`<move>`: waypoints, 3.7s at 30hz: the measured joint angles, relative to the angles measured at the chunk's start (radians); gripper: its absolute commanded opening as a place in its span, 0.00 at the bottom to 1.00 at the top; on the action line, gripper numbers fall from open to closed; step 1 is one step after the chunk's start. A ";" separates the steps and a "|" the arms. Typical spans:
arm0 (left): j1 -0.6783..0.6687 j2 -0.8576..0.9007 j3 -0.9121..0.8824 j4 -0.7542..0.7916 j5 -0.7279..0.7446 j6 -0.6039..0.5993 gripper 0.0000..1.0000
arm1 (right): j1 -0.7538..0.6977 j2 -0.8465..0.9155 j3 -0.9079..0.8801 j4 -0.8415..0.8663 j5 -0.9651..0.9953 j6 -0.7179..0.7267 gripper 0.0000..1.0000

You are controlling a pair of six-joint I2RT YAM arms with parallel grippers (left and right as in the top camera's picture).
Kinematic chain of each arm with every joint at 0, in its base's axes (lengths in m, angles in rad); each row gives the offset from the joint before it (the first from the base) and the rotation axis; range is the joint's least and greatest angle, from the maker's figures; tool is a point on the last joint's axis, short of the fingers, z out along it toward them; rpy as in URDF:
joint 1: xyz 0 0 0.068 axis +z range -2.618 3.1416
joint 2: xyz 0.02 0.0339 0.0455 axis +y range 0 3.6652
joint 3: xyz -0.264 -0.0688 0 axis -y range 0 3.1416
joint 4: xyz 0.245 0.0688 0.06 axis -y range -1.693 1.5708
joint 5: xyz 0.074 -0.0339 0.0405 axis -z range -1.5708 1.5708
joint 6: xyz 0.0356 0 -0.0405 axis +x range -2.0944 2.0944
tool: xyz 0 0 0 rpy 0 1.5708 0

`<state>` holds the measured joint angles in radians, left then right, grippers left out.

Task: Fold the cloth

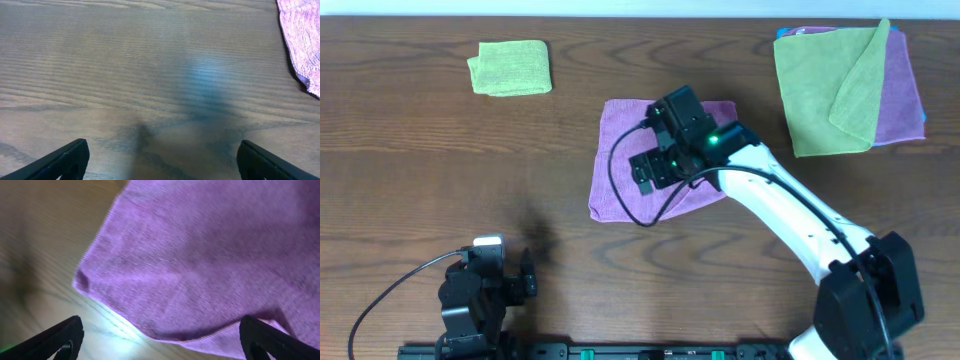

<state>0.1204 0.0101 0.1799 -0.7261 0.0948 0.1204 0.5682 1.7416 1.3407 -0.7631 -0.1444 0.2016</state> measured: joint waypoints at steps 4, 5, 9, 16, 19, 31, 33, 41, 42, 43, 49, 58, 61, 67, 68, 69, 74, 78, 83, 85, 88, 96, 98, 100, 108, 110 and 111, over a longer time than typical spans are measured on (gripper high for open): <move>0.000 0.000 0.000 0.002 0.027 -0.027 0.95 | -0.023 0.000 -0.067 0.039 0.004 -0.026 0.99; 0.000 0.000 0.000 0.002 0.036 -0.032 0.95 | -0.032 0.000 -0.086 0.048 0.010 -0.037 0.99; 0.000 0.000 0.000 0.002 0.060 -0.043 0.95 | -0.096 0.000 -0.127 0.059 0.045 -0.109 0.99; 0.000 0.000 0.000 0.002 0.064 -0.050 0.95 | -0.251 0.000 -0.139 0.064 0.044 -0.256 0.96; 0.000 0.000 0.000 0.002 0.064 -0.069 0.95 | -0.293 0.000 -0.140 0.055 0.006 -0.310 0.95; 0.000 0.000 0.000 0.002 0.064 -0.095 0.95 | -0.319 0.071 -0.140 0.015 -0.119 -0.462 0.91; 0.000 0.000 0.000 0.002 0.064 -0.095 0.95 | -0.319 0.091 -0.140 0.012 -0.129 -0.476 0.87; 0.000 0.000 0.000 0.001 0.064 -0.095 0.95 | -0.319 0.103 -0.140 0.012 -0.151 -0.506 0.67; 0.000 0.000 0.000 0.001 0.064 -0.095 0.95 | -0.319 0.103 -0.140 0.012 -0.153 -0.507 0.67; 0.000 0.000 0.000 0.001 0.064 -0.095 0.95 | -0.319 0.103 -0.140 0.012 -0.154 -0.509 0.67; 0.000 0.000 0.000 0.001 0.064 -0.095 0.95 | -0.319 0.117 -0.140 0.012 -0.160 -0.515 0.66; 0.000 0.000 0.000 0.001 0.064 -0.095 0.96 | -0.319 0.153 -0.140 0.016 -0.164 -0.528 0.59; 0.000 0.000 0.000 0.001 0.066 -0.095 0.95 | -0.319 0.153 -0.141 0.019 -0.167 -0.529 0.57; 0.000 0.000 0.000 0.001 0.067 -0.095 0.95 | -0.319 0.153 -0.141 0.028 -0.171 -0.531 0.56; 0.000 0.000 0.000 0.001 0.067 -0.095 0.95 | -0.319 0.153 -0.140 0.033 -0.171 -0.531 0.56; 0.000 0.000 0.000 0.001 0.067 -0.095 0.95 | -0.319 0.153 -0.141 0.039 -0.171 -0.531 0.56; 0.000 0.000 0.000 0.001 0.067 -0.095 0.95 | -0.319 0.168 -0.140 0.045 -0.171 -0.531 0.52; 0.000 0.000 0.000 0.001 0.067 -0.095 0.96 | -0.319 0.187 -0.141 0.042 -0.171 -0.542 0.20; 0.000 0.000 0.000 0.001 0.067 -0.095 0.95 | -0.319 0.188 -0.142 0.019 -0.174 -0.543 0.01; 0.000 0.000 0.000 0.001 0.067 -0.095 0.95 | -0.319 0.188 -0.142 0.000 -0.174 -0.543 0.01; 0.000 0.000 0.000 0.001 0.067 -0.095 0.95 | -0.319 0.187 -0.142 -0.035 -0.174 -0.541 0.01; 0.000 0.000 0.000 0.001 0.067 -0.095 0.95 | -0.319 0.105 -0.142 -0.216 -0.170 -0.491 0.02; 0.000 0.000 0.000 0.001 0.067 -0.095 0.95 | -0.319 0.078 -0.142 -0.246 -0.169 -0.473 0.03; 0.000 0.000 0.000 0.001 0.067 -0.095 0.95 | -0.319 0.054 -0.142 -0.276 -0.164 -0.450 0.11; 0.000 0.000 0.000 0.002 0.067 -0.095 0.95 | -0.319 -0.014 -0.142 -0.460 -0.077 -0.370 0.48; 0.000 0.000 0.000 0.002 0.067 -0.095 0.95 | -0.319 -0.021 -0.142 -0.478 -0.052 -0.346 0.49; 0.000 0.000 0.000 0.004 0.067 -0.095 0.95 | -0.319 -0.025 -0.142 -0.485 -0.039 -0.331 0.49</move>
<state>0.1204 0.0101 0.1799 -0.7223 0.1616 0.0254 0.2497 1.7168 1.1992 -1.2484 -0.1833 -0.1295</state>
